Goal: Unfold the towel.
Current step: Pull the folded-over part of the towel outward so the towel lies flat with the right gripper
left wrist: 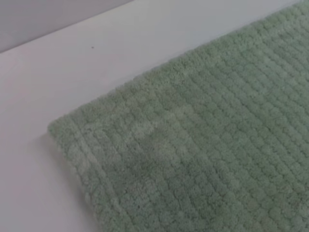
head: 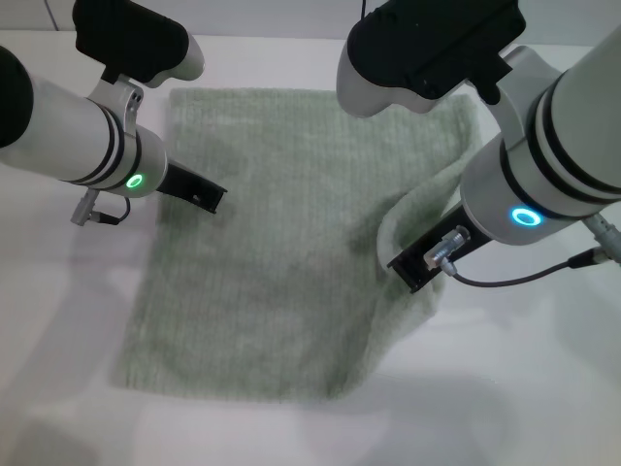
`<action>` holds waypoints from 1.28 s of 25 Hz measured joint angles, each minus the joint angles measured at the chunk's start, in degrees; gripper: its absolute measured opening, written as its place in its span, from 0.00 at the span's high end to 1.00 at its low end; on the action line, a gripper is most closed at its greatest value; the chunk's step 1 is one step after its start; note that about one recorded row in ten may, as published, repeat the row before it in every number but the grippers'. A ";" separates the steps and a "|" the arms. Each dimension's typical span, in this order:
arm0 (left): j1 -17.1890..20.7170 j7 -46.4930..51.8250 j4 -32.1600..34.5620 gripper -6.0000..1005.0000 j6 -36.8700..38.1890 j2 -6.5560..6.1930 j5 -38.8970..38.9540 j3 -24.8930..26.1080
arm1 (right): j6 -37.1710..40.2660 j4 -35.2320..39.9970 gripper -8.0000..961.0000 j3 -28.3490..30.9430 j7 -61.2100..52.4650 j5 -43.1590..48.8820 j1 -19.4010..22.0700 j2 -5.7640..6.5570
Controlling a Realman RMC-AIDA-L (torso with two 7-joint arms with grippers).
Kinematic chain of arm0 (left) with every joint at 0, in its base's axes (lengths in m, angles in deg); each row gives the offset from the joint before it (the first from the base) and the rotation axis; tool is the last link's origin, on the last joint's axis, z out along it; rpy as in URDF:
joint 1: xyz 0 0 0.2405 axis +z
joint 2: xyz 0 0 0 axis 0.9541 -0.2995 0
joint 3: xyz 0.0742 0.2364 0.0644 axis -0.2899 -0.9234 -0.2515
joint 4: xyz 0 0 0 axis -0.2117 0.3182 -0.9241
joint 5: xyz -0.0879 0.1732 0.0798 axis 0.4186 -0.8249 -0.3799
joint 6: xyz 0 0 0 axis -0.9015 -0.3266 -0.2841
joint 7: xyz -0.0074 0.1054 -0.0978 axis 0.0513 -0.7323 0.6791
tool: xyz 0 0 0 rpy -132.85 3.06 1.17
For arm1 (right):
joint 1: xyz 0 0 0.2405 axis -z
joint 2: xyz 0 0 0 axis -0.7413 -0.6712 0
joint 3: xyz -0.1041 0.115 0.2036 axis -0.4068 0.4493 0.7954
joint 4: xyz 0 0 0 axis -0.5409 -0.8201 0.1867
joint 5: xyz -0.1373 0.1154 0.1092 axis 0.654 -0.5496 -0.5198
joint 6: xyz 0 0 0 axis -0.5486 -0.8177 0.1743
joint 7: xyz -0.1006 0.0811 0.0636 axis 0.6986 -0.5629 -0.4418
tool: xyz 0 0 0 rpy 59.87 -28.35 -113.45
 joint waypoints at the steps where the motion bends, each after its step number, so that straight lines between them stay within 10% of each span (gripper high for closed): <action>1: 0.00 0.00 0.00 1.00 0.00 0.00 0.00 0.00 | -0.26 -0.17 0.98 -0.02 -0.23 0.00 -0.03 0.00; 32: -0.59 0.01 0.65 0.99 0.40 0.20 0.22 -0.45 | -3.45 3.87 0.88 -3.91 -3.83 -3.64 1.77 0.20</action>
